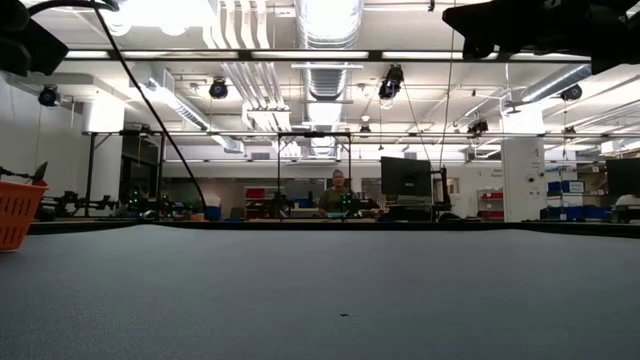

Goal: Pick and place USB-C Cables
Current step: Put the black charger cable into the orange bin

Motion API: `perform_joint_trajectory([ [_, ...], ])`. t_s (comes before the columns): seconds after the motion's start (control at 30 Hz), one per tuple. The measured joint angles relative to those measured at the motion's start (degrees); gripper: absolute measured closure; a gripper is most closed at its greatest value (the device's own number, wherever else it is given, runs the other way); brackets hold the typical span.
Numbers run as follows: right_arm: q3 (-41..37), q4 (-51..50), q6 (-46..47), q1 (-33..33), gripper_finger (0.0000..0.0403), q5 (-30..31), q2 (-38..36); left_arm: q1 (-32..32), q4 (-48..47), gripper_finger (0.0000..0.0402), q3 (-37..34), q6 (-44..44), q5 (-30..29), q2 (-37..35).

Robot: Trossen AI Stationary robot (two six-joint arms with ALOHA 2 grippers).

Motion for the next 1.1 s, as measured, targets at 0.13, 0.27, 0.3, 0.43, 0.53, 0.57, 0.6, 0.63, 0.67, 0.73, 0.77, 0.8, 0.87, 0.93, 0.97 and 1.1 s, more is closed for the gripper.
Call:
perform_joint_trajectory([
  [0.13,0.0,0.02,-0.05,0.0,0.0394,0.0,0.0,0.0,-0.18,0.0266,1.49,2.17,1.08,-0.92],
  [0.27,0.0,0.02,-0.09,0.0,0.0394,0.0,0.0,-0.16,-0.12,0.0264,3.23,5.17,1.21,-1.78],
  [0.3,0.0,0.02,-0.09,0.0,0.0394,0.0,0.0,-0.35,-0.25,0.0265,3.22,6.14,1.08,-1.81],
  [0.43,0.0,0.0,-0.1,0.0,0.0394,0.0,0.0,-1.09,0.9,0.0293,0.51,7.62,0.97,-1.79],
  [0.53,0.0,0.0,-0.11,0.0,0.0394,0.0,0.0,-1.12,3.93,0.0332,-2.23,7.49,0.91,-1.68],
  [0.57,0.0,0.0,-0.11,0.0,0.0394,0.0,0.0,-1.11,4.98,0.0345,-3.28,7.49,0.85,-1.68],
  [0.6,0.0,0.0,-0.11,0.0,0.0394,0.0,0.0,-1.11,6.35,0.0358,-4.25,7.49,0.63,-1.68],
  [0.63,0.0,0.0,-0.11,0.0,0.0394,0.0,0.0,-1.11,7.86,0.037,-5.05,7.5,0.51,-1.68],
  [0.67,0.0,0.0,-0.11,0.0,0.0394,0.0,0.0,-1.11,9.14,0.038,-5.8,7.5,0.41,-1.68],
  [0.73,0.0,0.01,-0.11,0.0,0.0394,0.0,0.0,-1.11,10.61,0.0395,-7.48,7.34,0.44,-1.68],
  [0.77,0.0,-0.01,-0.11,0.0,0.0394,0.0,0.0,-1.11,11.06,0.0398,-8.26,6.85,0.44,-1.68],
  [0.8,0.0,0.01,-0.06,0.0,0.0394,0.0,0.0,-1.11,11.3,0.0398,-8.98,6.21,0.43,-1.68],
  [0.87,0.0,0.02,0.24,0.0,0.0394,0.0,0.0,-1.11,11.32,0.0396,-10.19,5.96,0.41,-1.68],
  [0.93,0.0,0.02,0.28,0.0,0.0394,0.0,0.0,-1.11,11.49,0.0396,-10.53,5.99,0.43,-1.66],
  [0.97,0.0,0.13,0.36,0.0,0.0394,0.0,0.0,-1.11,11.49,0.0396,-10.59,6.01,0.43,-1.66],
  [1.1,0.07,0.22,1.64,0.0,0.0394,0.0,-0.07,-1.12,10.53,0.0396,-9.88,6.07,0.4,-1.91],
])
